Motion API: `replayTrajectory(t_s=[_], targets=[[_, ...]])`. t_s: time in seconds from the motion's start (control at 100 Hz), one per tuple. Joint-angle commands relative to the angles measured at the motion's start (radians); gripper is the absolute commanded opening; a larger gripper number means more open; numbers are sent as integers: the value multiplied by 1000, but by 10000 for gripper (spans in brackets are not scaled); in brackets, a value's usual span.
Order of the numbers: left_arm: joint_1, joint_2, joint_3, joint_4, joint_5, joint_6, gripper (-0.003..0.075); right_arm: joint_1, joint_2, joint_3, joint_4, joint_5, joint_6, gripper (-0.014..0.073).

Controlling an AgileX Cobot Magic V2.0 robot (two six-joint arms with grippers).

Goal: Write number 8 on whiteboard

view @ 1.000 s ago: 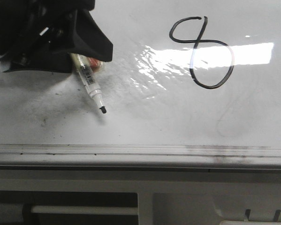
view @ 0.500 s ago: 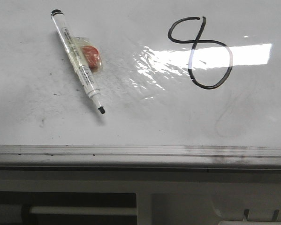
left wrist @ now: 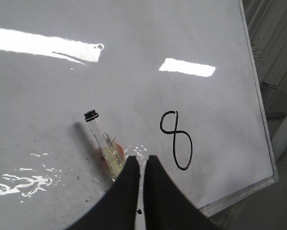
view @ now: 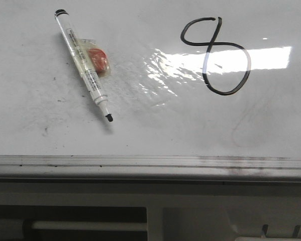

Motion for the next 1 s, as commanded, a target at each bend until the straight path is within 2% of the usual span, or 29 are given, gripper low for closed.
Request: replayTrajectory(t_s=[0.0,0.46,0.53,0.62,0.67,0.74,0.86,0.91,0.99], targets=[[-1,5,-25,6,36,2,-20,-3,11,-23,-50,-98,6,-42],[-1,5,-19,14,34,7,-20,-3,11,-23,-50,-96,6,-42],[1,2,-15,103,19,10,-20,-3,11,-23,-50,-96,6,-42],[32,-14,-2,451,41,-23,-20,-3,11,-23,-50,-96,6,-42],[67,-26,12,614,46,-129,-20,-3,11,-23,-50,-96,6,-42],[141,-52,46,868,48,-378,-20,-3,11,-23,-50,-96,6,-42],[290,-119,118,1418,122,-950,-20,-3,11,-23,-50,-96,6,-42],[344,-151,152,1596,155,-1158,-20,-3,11,-23,-50,-96,6,-42],[419,-208,218,1773,160,-1376,-20,-3,11,-23,-50,-96,6,-42]])
